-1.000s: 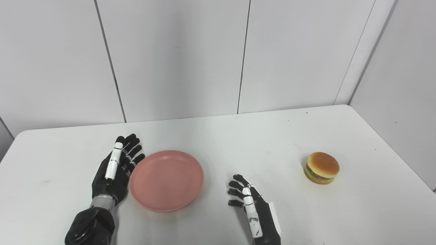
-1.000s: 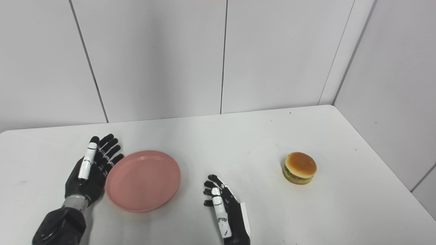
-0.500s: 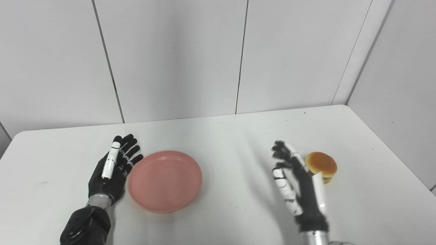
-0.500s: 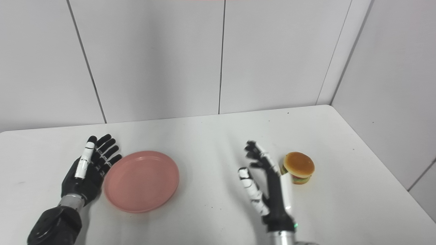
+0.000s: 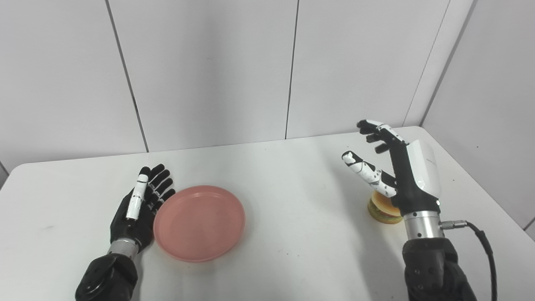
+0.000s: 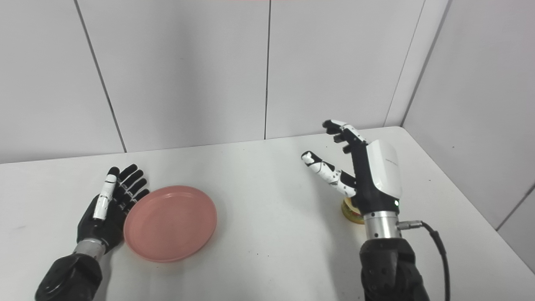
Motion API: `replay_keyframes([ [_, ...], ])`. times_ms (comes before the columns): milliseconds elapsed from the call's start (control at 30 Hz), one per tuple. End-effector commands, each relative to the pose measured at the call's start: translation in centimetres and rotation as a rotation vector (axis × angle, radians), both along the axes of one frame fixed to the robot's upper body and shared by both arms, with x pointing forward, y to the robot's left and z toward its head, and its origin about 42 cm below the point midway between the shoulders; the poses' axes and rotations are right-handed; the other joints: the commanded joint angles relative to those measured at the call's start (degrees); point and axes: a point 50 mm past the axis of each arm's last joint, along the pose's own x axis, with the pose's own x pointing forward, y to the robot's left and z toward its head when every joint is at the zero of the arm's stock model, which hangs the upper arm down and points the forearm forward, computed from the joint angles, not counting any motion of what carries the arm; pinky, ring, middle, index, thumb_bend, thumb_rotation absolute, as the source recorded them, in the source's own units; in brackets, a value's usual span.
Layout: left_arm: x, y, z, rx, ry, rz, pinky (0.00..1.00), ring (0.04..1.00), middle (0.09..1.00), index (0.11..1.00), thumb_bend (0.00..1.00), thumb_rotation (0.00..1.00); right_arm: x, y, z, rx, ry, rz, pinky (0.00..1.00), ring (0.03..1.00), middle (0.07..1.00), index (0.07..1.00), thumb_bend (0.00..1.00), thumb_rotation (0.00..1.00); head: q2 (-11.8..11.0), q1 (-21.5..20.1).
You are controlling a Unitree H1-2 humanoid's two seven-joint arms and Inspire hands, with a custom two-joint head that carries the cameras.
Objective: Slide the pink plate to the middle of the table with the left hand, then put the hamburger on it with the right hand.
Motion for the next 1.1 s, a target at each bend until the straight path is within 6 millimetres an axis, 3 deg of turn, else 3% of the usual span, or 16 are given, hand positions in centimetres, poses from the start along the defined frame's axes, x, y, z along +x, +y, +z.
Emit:
replay_keyframes([
  [0, -0.5, 0.3, -1.5, 0.002, 0.083, -0.005, 0.87, 0.886, 0.845, 0.744, 0.59, 0.66, 1.2, -0.4, 1.3, -0.075, -0.025, -0.017, 0.55, 0.663, 0.694, 0.688, 0.71, 0.97, 0.02, 0.05],
  [100, -0.5, 0.3, -1.5, 0.0, 0.085, -0.004, 0.87, 0.88, 0.841, 0.741, 0.59, 0.65, 2.1, -1.3, 0.8, -0.193, 0.074, -0.063, 0.63, 0.703, 0.709, 0.689, 0.68, 0.98, 0.1, 0.62],
  [133, -0.5, 0.4, -1.5, 0.0, 0.087, -0.004, 0.87, 0.877, 0.838, 0.737, 0.59, 0.66, 2.4, -1.6, 0.6, -0.229, 0.113, -0.075, 0.74, 0.758, 0.742, 0.699, 0.67, 0.99, 0.08, 0.72],
  [167, -0.5, 0.4, -1.6, 0.001, 0.086, -0.007, 0.87, 0.878, 0.838, 0.736, 0.59, 0.66, 2.8, -1.8, 0.4, -0.264, 0.146, -0.088, 0.78, 0.779, 0.755, 0.7, 0.67, 1.0, 0.07, 0.73],
  [233, -0.4, 0.4, -1.6, 0.007, 0.082, -0.012, 0.87, 0.885, 0.848, 0.747, 0.58, 0.67, 3.2, -2.1, 0.0, -0.313, 0.184, -0.108, 0.83, 0.793, 0.762, 0.692, 0.67, 0.98, -0.07, 0.73],
  [600, -0.4, 0.4, -1.4, -0.024, 0.086, -0.026, 0.88, 0.881, 0.837, 0.741, 0.6, 0.67, 4.6, -4.9, -4.3, -0.365, 0.312, -0.209, 0.78, 0.756, 0.74, 0.681, 0.68, 0.84, -0.62, 0.88],
  [767, -0.3, 0.4, -1.2, -0.046, 0.098, -0.027, 0.89, 0.873, 0.821, 0.727, 0.61, 0.67, 4.4, -6.4, -5.2, -0.428, 0.334, -0.265, 0.83, 0.778, 0.756, 0.681, 0.67, 0.82, -0.7, 1.02],
  [800, -0.3, 0.4, -1.2, -0.051, 0.101, -0.025, 0.89, 0.874, 0.819, 0.72, 0.61, 0.66, 4.3, -6.6, -5.2, -0.441, 0.336, -0.275, 0.87, 0.791, 0.757, 0.679, 0.67, 0.83, -0.7, 1.02],
  [933, -0.3, 0.5, -1.2, -0.081, 0.108, -0.028, 0.9, 0.877, 0.818, 0.72, 0.61, 0.66, 3.9, -7.3, -6.2, -0.448, 0.356, -0.299, 0.9, 0.802, 0.761, 0.68, 0.68, 0.83, -1.44, 1.0],
  [1067, -0.3, 0.6, -1.3, -0.073, 0.101, -0.037, 0.87, 0.858, 0.801, 0.726, 0.61, 0.67, 4.2, -8.1, -8.1, -0.451, 0.38, -0.295, 0.88, 0.811, 0.759, 0.681, 0.75, 0.97, -1.41, 0.89],
])
